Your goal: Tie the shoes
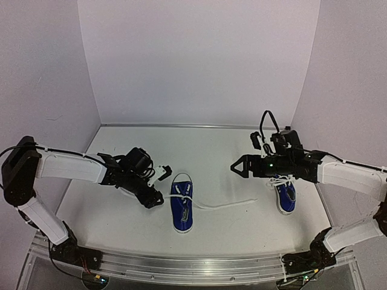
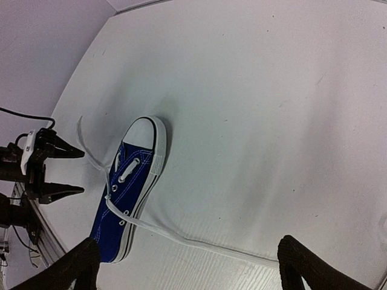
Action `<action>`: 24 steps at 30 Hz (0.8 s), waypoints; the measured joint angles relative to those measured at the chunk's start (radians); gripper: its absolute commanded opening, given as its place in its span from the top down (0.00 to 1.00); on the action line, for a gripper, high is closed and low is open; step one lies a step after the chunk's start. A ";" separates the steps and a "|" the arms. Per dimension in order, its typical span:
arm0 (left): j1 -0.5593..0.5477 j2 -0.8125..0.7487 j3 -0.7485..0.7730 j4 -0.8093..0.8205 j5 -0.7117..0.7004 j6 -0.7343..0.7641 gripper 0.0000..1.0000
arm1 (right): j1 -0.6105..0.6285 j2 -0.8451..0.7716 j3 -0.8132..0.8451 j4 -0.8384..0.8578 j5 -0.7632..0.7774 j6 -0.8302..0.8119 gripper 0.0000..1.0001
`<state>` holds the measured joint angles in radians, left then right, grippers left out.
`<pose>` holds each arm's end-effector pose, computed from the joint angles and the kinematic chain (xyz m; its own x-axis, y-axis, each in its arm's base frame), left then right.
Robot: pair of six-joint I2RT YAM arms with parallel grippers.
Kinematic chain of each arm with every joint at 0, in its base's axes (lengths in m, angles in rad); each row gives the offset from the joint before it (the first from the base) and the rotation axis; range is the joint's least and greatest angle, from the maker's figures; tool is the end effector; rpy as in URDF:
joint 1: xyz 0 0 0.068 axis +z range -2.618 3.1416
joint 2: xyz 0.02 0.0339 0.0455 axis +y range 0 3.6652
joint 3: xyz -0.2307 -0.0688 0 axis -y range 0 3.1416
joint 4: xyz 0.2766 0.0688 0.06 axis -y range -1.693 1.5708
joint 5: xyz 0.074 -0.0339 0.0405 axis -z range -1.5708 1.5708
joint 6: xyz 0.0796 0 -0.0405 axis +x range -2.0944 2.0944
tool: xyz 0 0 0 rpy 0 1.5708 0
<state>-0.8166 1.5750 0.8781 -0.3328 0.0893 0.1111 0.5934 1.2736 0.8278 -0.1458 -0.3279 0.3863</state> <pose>0.2348 -0.2603 0.0813 -0.4993 0.6928 -0.5204 0.8178 0.5752 -0.0189 0.2774 0.2180 0.1857 -0.7112 -0.0495 -0.7012 -0.5215 0.7061 0.4791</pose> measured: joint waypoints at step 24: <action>-0.003 0.175 0.075 0.045 -0.005 0.168 0.68 | 0.000 0.000 -0.030 0.036 -0.070 0.024 0.02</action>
<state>-0.8200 1.7503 0.9527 -0.2874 0.0848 0.2796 0.5934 1.2736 0.7976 -0.1102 -0.3983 0.4103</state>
